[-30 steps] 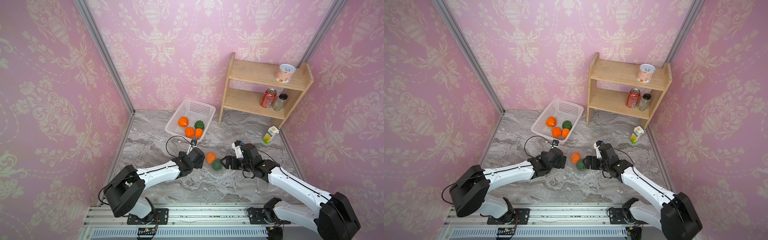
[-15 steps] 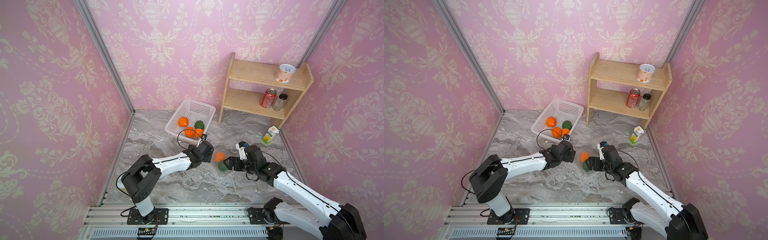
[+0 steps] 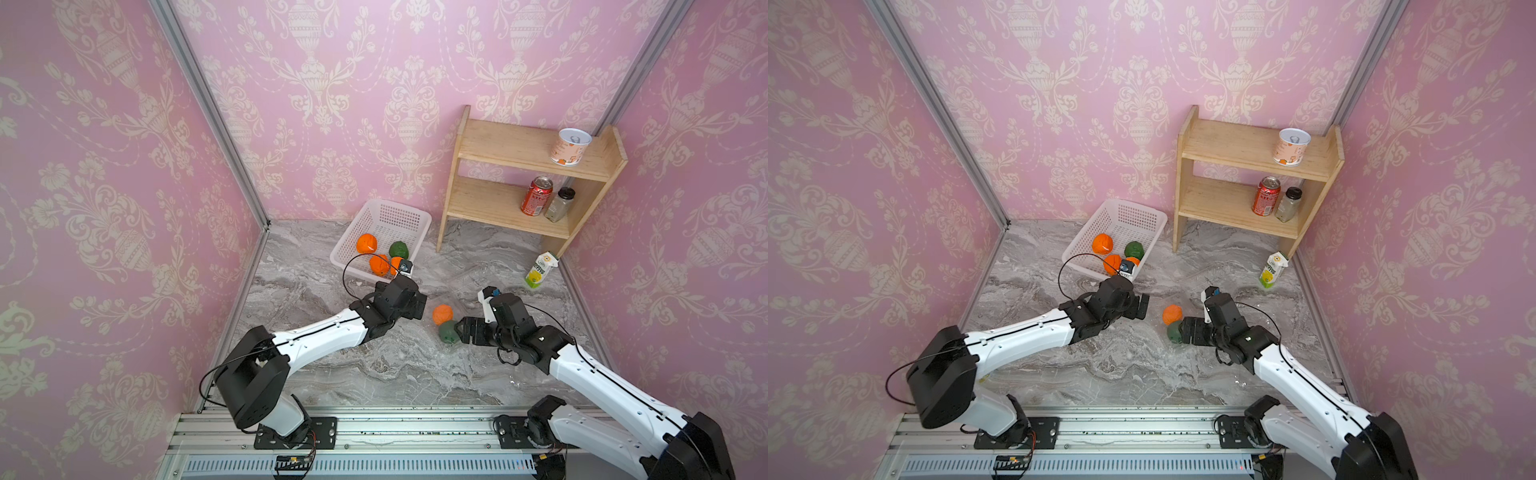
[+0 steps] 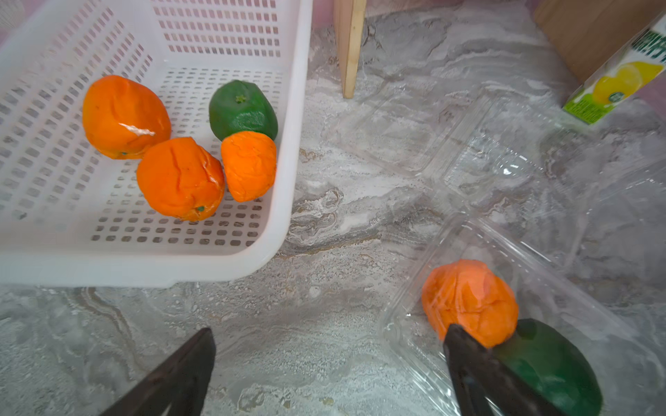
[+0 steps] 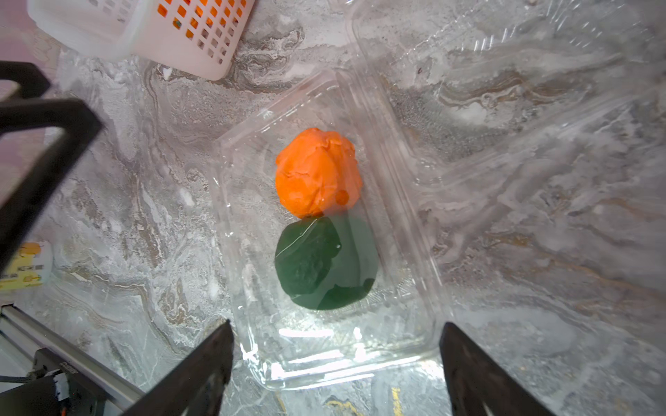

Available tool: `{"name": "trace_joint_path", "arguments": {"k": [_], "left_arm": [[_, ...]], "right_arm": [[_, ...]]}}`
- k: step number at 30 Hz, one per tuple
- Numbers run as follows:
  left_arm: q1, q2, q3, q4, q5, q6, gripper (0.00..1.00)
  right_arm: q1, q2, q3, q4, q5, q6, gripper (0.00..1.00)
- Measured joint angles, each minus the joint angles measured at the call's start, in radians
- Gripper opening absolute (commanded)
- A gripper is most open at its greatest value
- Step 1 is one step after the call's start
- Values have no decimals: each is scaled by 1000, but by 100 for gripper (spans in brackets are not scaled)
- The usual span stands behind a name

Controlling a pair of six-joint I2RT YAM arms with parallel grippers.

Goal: Take oranges out of containers
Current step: Move the packing box to the center of the board.

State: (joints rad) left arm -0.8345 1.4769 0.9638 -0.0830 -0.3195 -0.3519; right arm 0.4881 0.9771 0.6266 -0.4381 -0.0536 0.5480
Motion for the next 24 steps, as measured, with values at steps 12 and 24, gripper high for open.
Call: {"name": "trace_joint_path", "arguments": {"k": [12,24], "left_arm": [[0,-85,-281,-14,0,11,99],[0,50,-209,60,43,11,99]], "right_arm": [[-123,45,68,-52,30,-118,90],[-139,152,68,-2,-77,-130,89]]}}
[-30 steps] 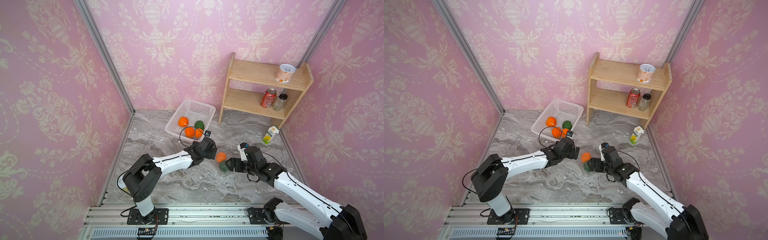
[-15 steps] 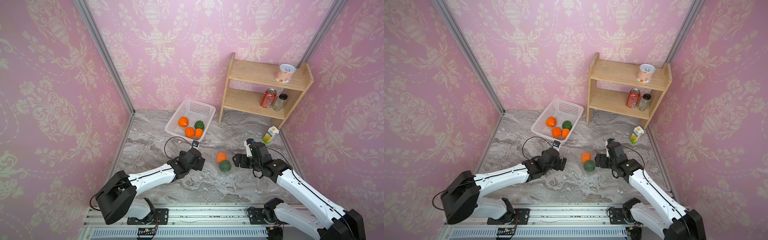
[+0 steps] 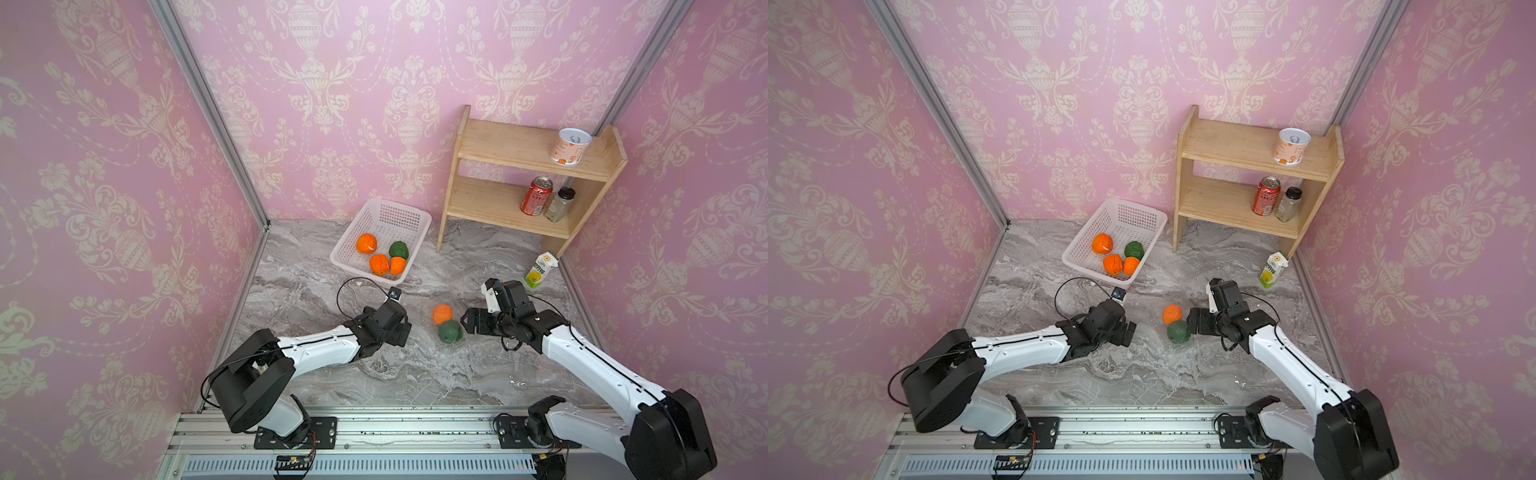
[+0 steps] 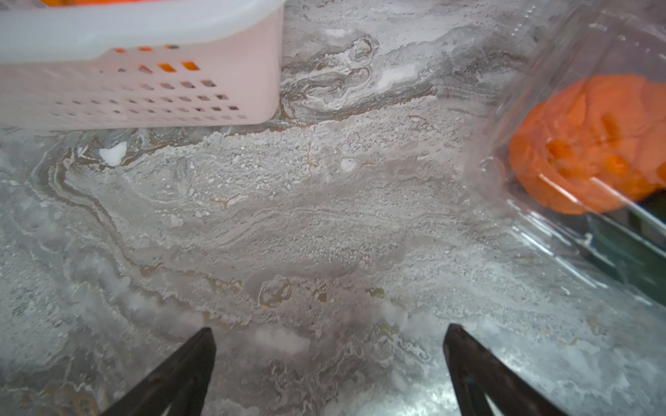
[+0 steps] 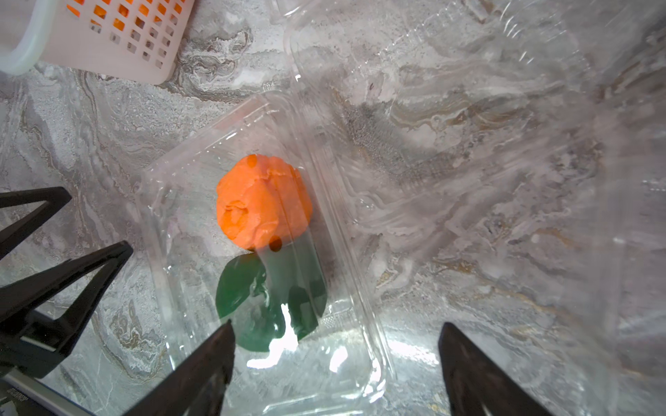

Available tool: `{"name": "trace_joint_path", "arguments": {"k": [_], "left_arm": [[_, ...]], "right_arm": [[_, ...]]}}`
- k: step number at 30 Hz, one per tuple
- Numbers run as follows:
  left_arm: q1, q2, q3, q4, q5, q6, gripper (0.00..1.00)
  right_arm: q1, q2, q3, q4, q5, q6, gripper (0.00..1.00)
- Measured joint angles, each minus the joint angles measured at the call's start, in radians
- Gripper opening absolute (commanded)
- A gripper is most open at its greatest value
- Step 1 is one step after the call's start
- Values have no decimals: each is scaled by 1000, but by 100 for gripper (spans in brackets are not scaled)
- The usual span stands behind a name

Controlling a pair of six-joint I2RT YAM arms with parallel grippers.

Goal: Take oranges out of containers
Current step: Move the packing box to the center of the board.

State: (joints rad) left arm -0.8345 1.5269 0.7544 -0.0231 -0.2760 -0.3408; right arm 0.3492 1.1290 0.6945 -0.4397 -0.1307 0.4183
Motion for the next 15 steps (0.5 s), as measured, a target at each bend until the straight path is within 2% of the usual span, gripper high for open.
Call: {"name": "trace_joint_path", "arguments": {"k": [15], "left_arm": [[0,175,200,89,64,32,99]], "right_arm": [[0,21,-16,39,-38,3,89]]}}
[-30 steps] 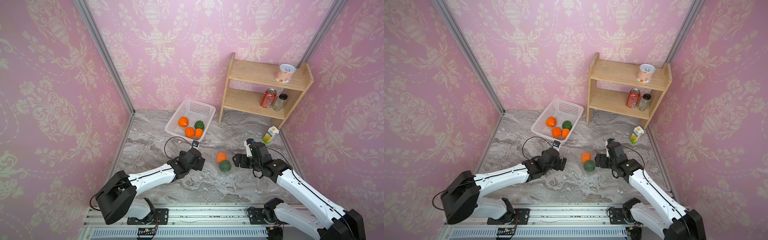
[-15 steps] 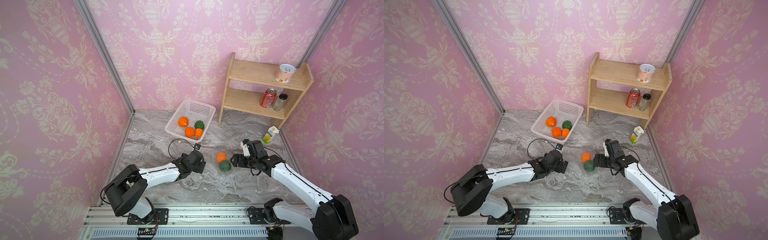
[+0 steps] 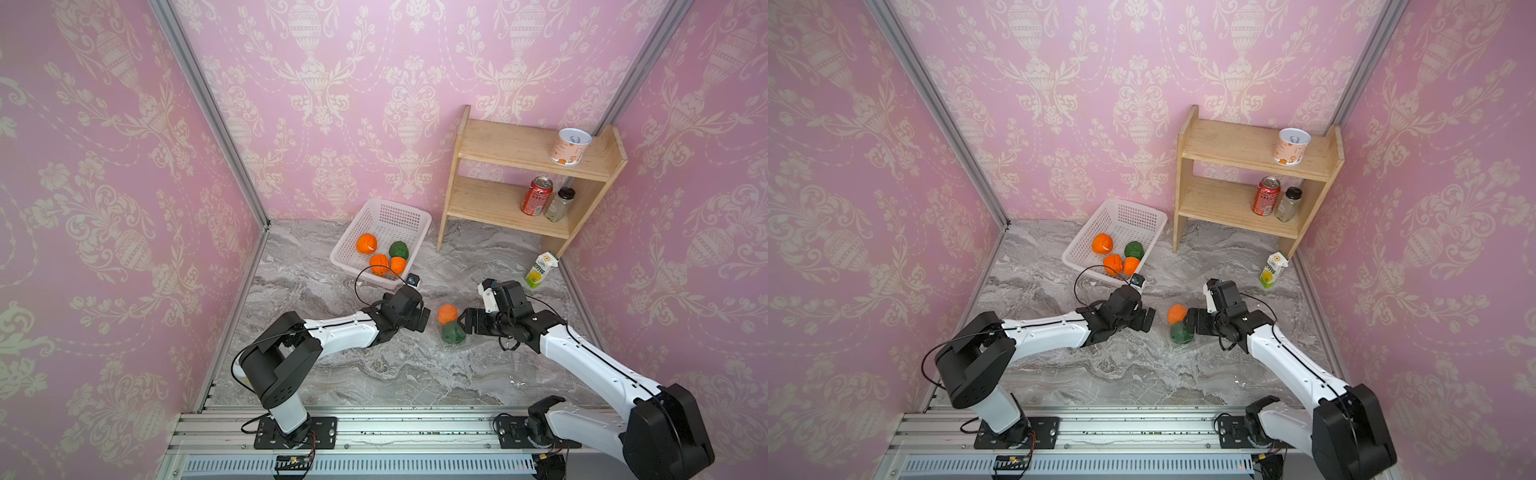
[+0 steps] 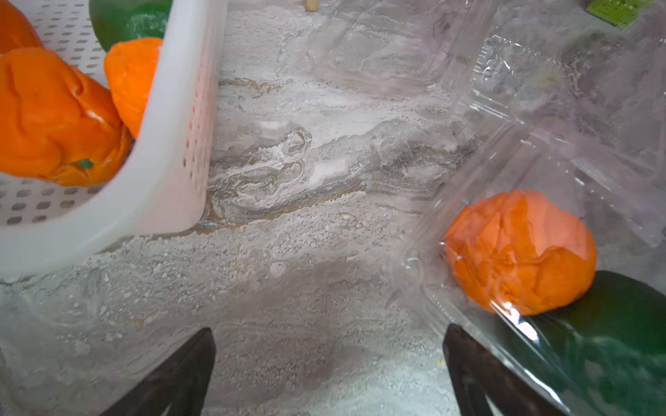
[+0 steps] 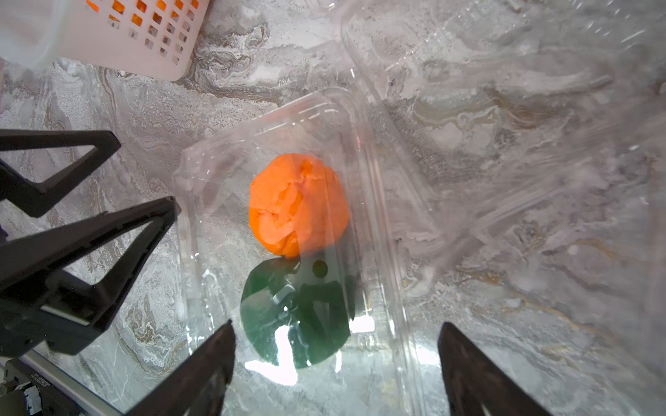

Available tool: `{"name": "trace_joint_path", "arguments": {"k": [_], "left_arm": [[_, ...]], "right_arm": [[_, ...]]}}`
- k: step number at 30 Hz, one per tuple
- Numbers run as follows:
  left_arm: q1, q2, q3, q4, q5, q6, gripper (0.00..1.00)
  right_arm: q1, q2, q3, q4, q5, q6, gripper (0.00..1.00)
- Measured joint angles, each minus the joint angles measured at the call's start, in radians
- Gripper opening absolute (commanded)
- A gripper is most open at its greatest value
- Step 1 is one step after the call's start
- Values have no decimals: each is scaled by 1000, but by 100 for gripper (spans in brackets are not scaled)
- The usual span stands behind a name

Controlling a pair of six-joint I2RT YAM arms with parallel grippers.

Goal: Take oranges out of containers
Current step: Move the packing box to the center of the board.

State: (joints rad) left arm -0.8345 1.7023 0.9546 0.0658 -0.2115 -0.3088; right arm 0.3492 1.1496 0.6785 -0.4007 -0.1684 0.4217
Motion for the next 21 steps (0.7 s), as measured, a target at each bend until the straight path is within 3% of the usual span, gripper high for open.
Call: {"name": "trace_joint_path", "arguments": {"k": [8,15,21], "left_arm": [[2,14,114,-17,23,61,99],[22,-117,-10,-54,35,68,99],[66,-177,-77,-57,136,86,99]], "right_arm": [[0,-2,0,0,5,1,91],[-8,-2,0,-2,37,6,93],[-10,-3,-1,-3,46,18,92]]}}
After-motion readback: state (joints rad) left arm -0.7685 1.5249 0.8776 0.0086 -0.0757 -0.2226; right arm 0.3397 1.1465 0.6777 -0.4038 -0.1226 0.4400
